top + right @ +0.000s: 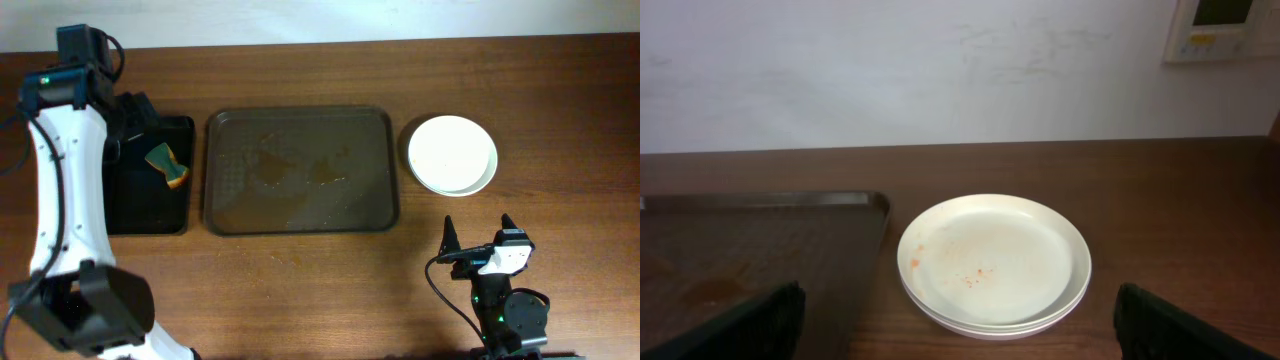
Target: Clean dirty plates on tray and stack at the side
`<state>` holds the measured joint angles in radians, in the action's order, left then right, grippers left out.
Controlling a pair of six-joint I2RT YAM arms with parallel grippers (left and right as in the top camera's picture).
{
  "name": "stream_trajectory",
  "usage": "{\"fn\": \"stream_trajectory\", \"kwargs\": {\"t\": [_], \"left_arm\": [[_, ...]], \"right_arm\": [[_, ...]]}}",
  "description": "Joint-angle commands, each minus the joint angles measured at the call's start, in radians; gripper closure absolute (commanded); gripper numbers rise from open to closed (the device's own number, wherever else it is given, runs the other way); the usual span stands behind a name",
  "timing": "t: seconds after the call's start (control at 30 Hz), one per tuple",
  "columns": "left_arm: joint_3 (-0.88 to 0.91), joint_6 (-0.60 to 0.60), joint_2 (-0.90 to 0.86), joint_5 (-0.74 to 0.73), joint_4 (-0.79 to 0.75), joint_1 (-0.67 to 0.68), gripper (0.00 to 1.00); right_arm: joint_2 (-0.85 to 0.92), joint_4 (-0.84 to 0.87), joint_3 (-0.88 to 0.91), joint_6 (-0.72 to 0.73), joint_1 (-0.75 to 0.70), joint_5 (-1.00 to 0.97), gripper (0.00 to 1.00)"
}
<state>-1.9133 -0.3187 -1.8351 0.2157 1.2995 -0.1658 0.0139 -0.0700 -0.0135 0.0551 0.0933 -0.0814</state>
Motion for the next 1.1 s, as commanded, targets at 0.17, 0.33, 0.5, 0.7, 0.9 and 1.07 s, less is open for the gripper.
{"fn": "stream_trajectory", "kwargs": {"t": [0.17, 0.33, 0.5, 0.7, 0.9, 1.07], "left_arm": [[0.328, 0.008, 0.591, 0.024, -0.272, 0.006, 0.01], [0.903, 0.086, 1.019, 0.007, -0.637, 0.007, 0.01], [1.349, 0.143, 1.28, -0.089, -0.99, 0.007, 0.01], [1.811, 0.472, 1.475, -0.168, -1.497, 0.144, 0.01], [1.904, 0.562, 1.733, -0.167, -1.35, 0.156, 0.01], [1.904, 0.65, 1.829, -0.168, -1.219, 0.156, 0.01]], "right_arm": [[-0.008, -0.002, 0.008, 0.001, -0.002, -0.008, 0.02], [-0.008, -0.002, 0.008, 0.001, -0.002, -0.008, 0.02], [-0.008, -0.002, 0.008, 0.001, -0.002, -0.008, 0.02], [-0.008, -0.002, 0.008, 0.001, -0.002, -0.008, 0.02], [-0.008, -0.002, 0.008, 0.001, -0.002, -0.008, 0.02], [-0.008, -0.002, 0.008, 0.001, -0.002, -0.008, 0.02]]}}
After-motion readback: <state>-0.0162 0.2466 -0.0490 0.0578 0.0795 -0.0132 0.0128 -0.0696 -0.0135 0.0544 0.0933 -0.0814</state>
